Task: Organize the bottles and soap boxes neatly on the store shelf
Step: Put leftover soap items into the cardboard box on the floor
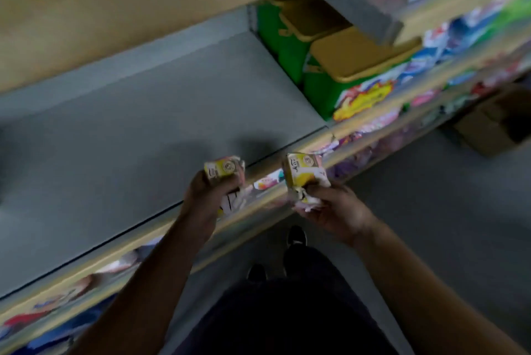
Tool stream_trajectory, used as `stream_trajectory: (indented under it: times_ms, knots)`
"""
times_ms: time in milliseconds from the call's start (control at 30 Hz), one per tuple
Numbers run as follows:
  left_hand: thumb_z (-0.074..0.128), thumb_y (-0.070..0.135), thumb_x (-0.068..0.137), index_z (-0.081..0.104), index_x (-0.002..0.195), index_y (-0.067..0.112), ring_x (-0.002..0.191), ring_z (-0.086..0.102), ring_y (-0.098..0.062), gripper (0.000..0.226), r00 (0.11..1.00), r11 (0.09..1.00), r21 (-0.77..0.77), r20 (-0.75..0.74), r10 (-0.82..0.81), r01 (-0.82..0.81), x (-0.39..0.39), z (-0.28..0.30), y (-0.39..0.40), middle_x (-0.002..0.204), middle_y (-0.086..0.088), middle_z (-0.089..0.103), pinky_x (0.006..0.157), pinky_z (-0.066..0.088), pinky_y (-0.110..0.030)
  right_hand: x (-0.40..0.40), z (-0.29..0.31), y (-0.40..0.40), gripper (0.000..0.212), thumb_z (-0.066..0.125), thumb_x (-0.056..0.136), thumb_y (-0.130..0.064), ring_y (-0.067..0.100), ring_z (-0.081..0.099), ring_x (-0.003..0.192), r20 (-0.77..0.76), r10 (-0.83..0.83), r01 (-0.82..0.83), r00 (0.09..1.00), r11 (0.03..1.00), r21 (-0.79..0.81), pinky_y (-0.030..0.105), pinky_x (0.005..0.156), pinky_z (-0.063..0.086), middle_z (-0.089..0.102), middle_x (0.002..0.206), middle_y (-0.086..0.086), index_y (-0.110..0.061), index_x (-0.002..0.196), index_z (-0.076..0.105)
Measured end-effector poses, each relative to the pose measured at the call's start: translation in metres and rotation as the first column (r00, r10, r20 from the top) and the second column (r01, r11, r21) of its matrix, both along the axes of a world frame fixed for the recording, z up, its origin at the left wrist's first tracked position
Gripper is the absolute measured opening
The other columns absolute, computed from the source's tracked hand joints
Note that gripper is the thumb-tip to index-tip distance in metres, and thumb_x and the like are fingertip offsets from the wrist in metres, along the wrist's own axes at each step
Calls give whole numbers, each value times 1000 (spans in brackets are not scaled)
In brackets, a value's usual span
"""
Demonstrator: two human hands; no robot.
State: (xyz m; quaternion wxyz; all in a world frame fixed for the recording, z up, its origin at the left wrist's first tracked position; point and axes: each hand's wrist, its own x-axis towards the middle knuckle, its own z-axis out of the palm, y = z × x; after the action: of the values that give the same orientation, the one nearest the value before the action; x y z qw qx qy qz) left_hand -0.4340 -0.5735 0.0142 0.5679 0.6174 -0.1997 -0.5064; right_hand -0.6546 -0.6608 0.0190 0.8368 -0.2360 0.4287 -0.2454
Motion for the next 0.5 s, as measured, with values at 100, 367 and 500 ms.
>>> stream_trajectory:
  times_ms: [100, 367, 500]
  knots:
    - [62, 3, 82, 59, 90, -11, 42, 46, -23, 17, 959, 981, 88, -243, -145, 171, -48, -3, 2, 73, -25, 50, 52, 43, -30, -48, -8, 37, 46, 65, 67, -3, 32, 63, 78, -44, -131, 133, 990, 990, 46, 38, 70, 50, 61, 97, 24, 4, 112, 61]
    - [69, 7, 76, 70, 100, 9, 79, 71, -30, 24, 913, 828, 409, -38, -406, 385, -192, -45, -25, 90, -15, 74, 71, 59, -40, -207, -54, 99, 22, 70, 80, -11, 25, 60, 58, -417, -507, 608, 755, 779, 152, 32, 54, 44, 67, 78, 16, 2, 97, 68]
    - [74, 16, 70, 69, 101, 8, 78, 70, -21, 33, 784, 743, 451, 138, -605, 494, -278, -63, -51, 84, -5, 73, 69, 56, -30, -305, -81, 123, 29, 70, 79, -10, 30, 70, 69, -484, -591, 726, 645, 672, 148, 35, 55, 51, 73, 89, 18, -2, 107, 67]
